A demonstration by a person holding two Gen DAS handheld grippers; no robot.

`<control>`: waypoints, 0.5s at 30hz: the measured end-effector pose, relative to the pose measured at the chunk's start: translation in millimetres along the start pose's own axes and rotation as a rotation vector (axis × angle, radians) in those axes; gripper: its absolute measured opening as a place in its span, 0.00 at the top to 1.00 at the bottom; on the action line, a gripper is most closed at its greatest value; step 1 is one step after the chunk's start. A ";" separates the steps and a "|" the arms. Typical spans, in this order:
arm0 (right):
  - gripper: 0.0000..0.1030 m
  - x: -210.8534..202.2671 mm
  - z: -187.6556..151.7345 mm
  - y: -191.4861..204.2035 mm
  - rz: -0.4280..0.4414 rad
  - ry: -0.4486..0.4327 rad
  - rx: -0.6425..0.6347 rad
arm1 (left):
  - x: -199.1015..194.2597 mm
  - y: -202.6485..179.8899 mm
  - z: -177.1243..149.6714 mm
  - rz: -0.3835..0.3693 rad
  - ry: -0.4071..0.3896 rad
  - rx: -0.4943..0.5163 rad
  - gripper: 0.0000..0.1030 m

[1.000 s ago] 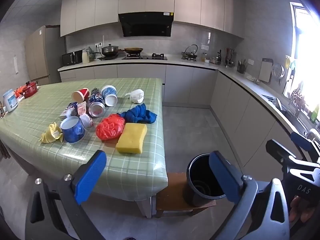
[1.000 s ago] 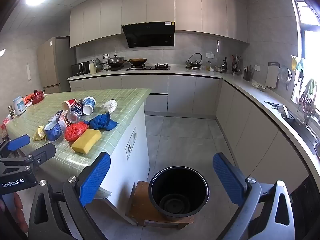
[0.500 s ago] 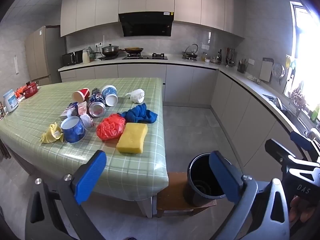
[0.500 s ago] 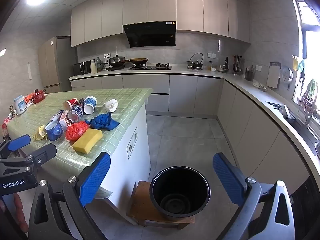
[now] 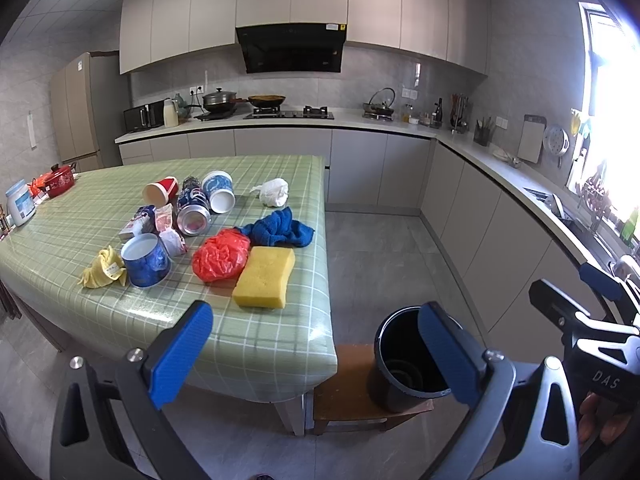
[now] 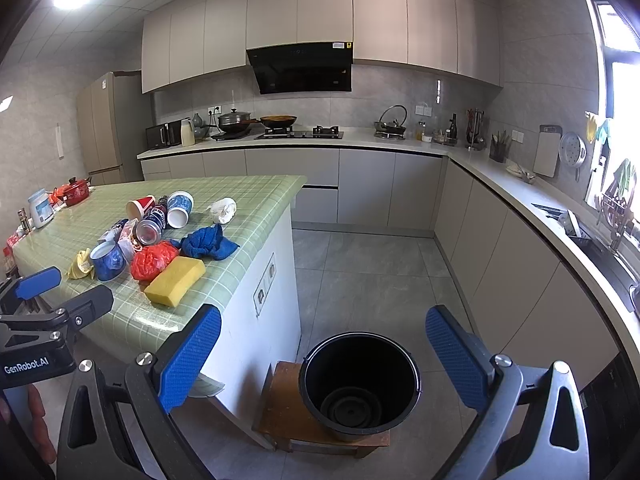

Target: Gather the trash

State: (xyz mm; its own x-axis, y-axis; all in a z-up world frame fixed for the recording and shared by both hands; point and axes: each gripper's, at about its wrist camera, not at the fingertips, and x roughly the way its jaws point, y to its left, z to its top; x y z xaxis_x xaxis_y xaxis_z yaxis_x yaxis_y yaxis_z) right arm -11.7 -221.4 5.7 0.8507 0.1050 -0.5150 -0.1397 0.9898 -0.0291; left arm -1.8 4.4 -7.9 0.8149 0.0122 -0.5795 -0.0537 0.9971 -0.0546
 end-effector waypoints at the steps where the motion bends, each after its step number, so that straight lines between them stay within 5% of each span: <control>1: 0.00 2.4 0.6 0.4 0.004 0.001 -0.001 | 0.1 0.5 -0.8 0.001 -0.001 0.001 0.00; 15: 0.00 1.6 0.7 1.7 0.005 -0.003 -0.003 | -2.8 -5.2 10.1 0.006 -0.005 0.007 0.00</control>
State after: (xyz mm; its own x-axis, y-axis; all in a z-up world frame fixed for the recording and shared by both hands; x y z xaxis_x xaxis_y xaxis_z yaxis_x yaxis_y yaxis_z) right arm -10.2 -219.5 5.5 0.8512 0.1106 -0.5130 -0.1458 0.9889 -0.0288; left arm 2.0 0.0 2.2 0.8172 0.0189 -0.5761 -0.0551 0.9974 -0.0456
